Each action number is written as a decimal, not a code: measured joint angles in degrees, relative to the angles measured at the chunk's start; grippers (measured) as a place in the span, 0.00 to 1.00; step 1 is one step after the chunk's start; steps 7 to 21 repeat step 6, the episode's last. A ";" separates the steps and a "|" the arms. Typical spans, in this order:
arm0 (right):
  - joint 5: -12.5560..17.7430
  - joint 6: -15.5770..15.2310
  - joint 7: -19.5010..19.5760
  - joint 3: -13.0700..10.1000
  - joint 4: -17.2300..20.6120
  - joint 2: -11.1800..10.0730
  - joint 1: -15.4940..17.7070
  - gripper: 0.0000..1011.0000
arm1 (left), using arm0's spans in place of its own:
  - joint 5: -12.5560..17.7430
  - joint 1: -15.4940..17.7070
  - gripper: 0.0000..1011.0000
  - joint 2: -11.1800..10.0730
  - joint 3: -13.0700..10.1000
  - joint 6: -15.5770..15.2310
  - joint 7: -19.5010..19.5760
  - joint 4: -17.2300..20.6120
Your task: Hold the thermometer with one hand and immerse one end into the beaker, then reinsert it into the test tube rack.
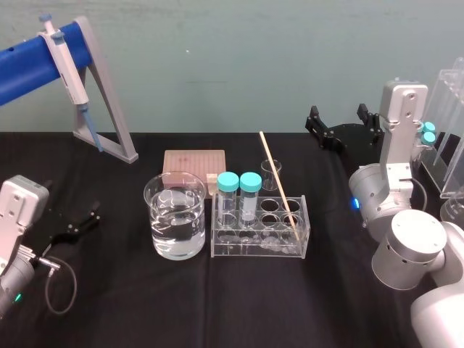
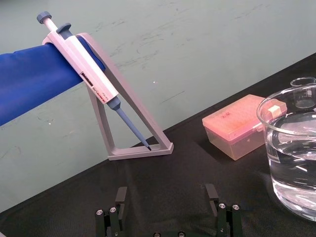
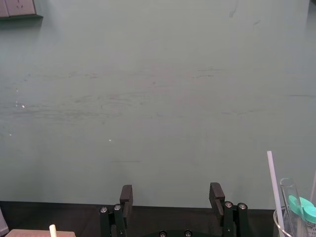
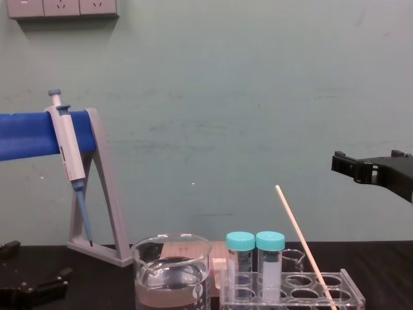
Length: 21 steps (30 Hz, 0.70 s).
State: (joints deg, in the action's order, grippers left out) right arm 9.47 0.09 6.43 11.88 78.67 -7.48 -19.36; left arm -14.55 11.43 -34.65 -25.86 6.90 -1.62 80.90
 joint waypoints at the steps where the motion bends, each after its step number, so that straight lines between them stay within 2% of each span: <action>1: 0.02 0.04 -0.02 0.01 0.01 0.00 -0.01 0.99 | 0.00 0.00 0.99 0.00 0.00 0.00 0.00 0.00; 21: 0.06 0.11 -0.04 0.04 0.04 -0.02 -0.02 0.99 | 0.00 0.00 0.99 0.00 0.00 0.00 0.00 0.00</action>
